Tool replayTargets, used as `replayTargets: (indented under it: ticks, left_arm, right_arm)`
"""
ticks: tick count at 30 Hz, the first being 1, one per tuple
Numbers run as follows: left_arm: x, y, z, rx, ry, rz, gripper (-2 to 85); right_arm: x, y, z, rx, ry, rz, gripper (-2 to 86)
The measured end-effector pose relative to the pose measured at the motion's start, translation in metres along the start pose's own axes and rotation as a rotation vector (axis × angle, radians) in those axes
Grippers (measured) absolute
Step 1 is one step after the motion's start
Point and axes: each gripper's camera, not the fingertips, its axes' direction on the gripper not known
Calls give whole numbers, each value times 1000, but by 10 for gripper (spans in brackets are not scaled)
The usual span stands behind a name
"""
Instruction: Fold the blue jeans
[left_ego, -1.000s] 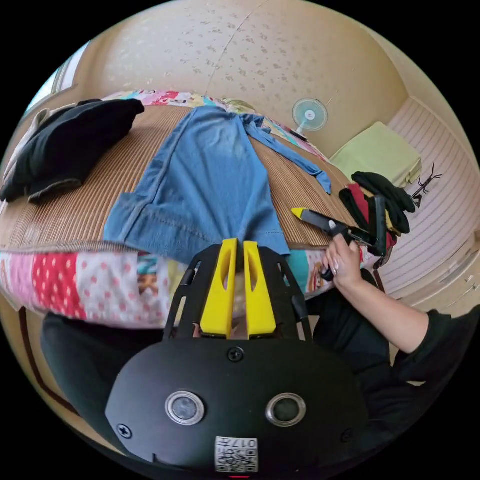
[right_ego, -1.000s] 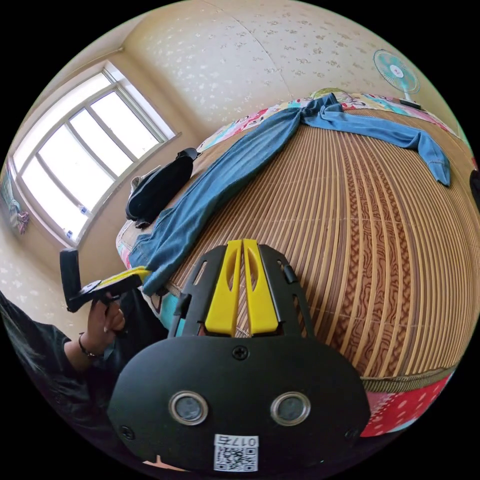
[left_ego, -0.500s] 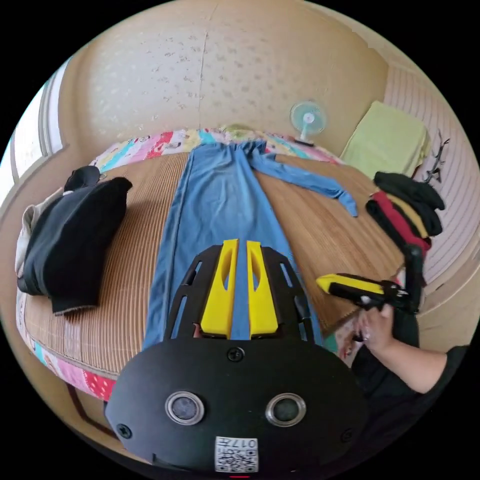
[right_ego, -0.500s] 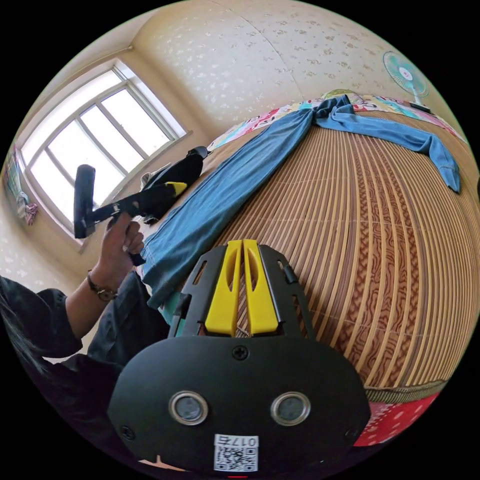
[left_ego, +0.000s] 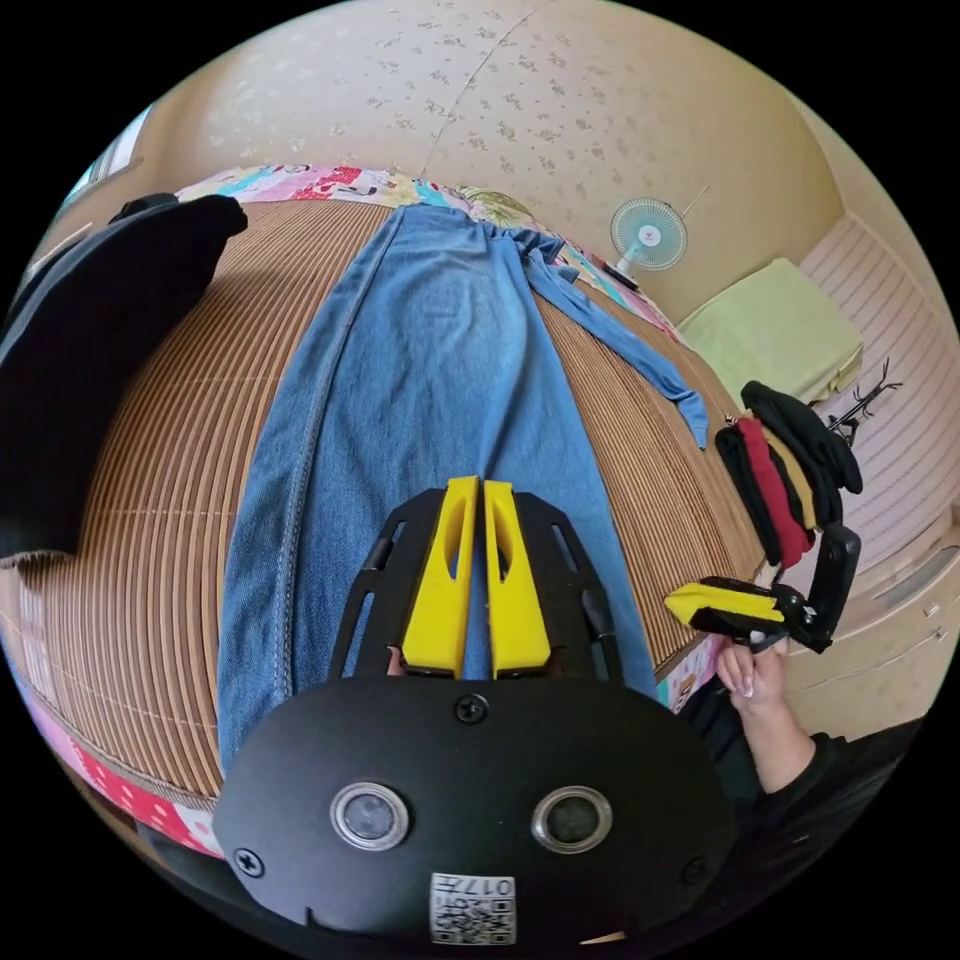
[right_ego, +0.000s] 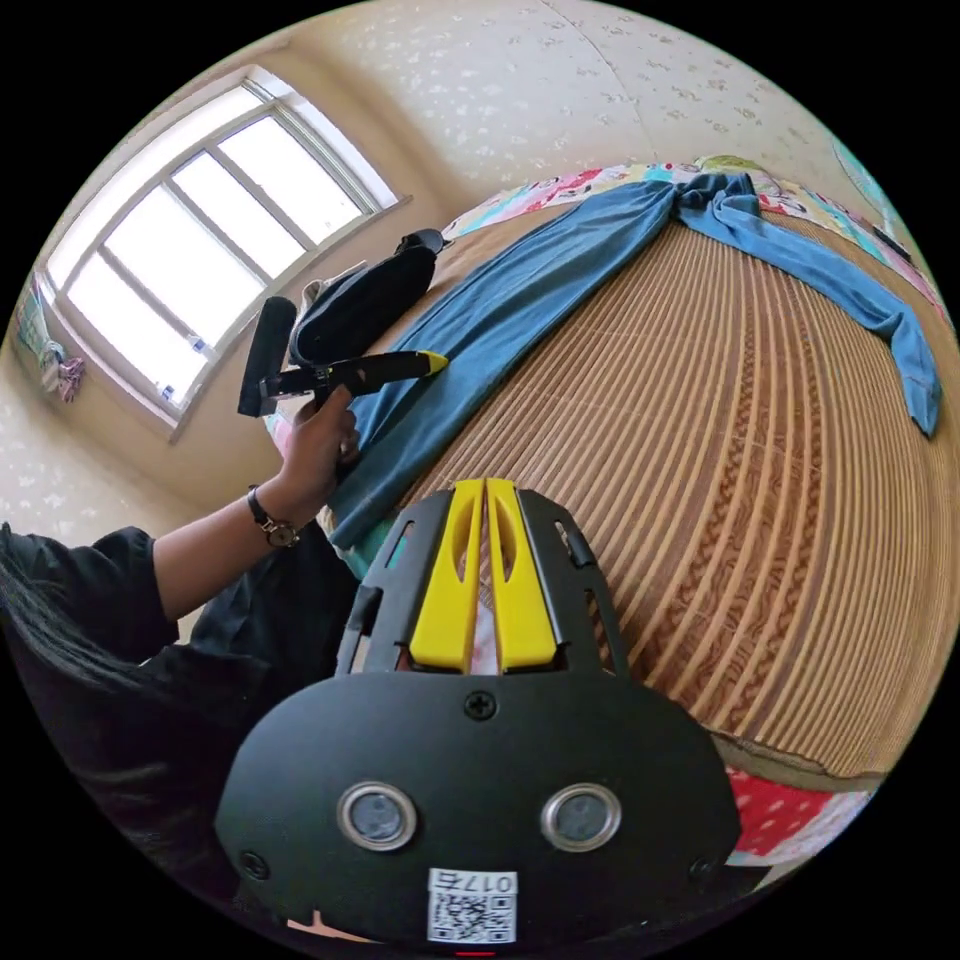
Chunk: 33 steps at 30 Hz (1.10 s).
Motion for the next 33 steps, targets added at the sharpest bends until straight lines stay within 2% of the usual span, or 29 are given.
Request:
replayTargets:
  ticks: [1,3,6,8,11,13,16,17,18,25,29,33]
  left_arm:
    - [1,1,0,0,-10,5,-1]
    - [14,5,-2,8,-91,44,-4]
    - [31,11,0,11,-193,89,-5]
    - [35,14,0,12,-222,102,-4]
    - [38,19,1,18,-238,111,-4]
    - [42,22,2,19,-261,122,-4]
    - [53,28,6,21,-327,150,-4]
    - [56,30,8,22,-343,157,-4]
    - [57,32,9,24,-350,161,-4]
    - [60,39,14,25,-362,165,-4]
    - [66,44,18,27,-388,177,-4]
    - [75,49,24,29,-431,195,-4]
  right_arm:
    - [4,-1,-10,28,49,3,13]
    - [33,-14,-52,154,277,54,21]
    - [86,-48,-93,216,528,175,60]
    - [118,-70,-110,236,559,217,116]
    - [160,-103,-114,235,589,299,137]
    - [180,-118,-97,188,597,336,139]
    - [217,-132,-31,-58,547,408,115]
    - [216,-125,-15,-39,547,413,89]
    - [200,-118,-14,17,558,345,64]
    - [123,-116,7,-184,718,80,34]
    - [12,-58,-61,80,683,5,31]
    - [-114,24,-77,166,597,-176,30]
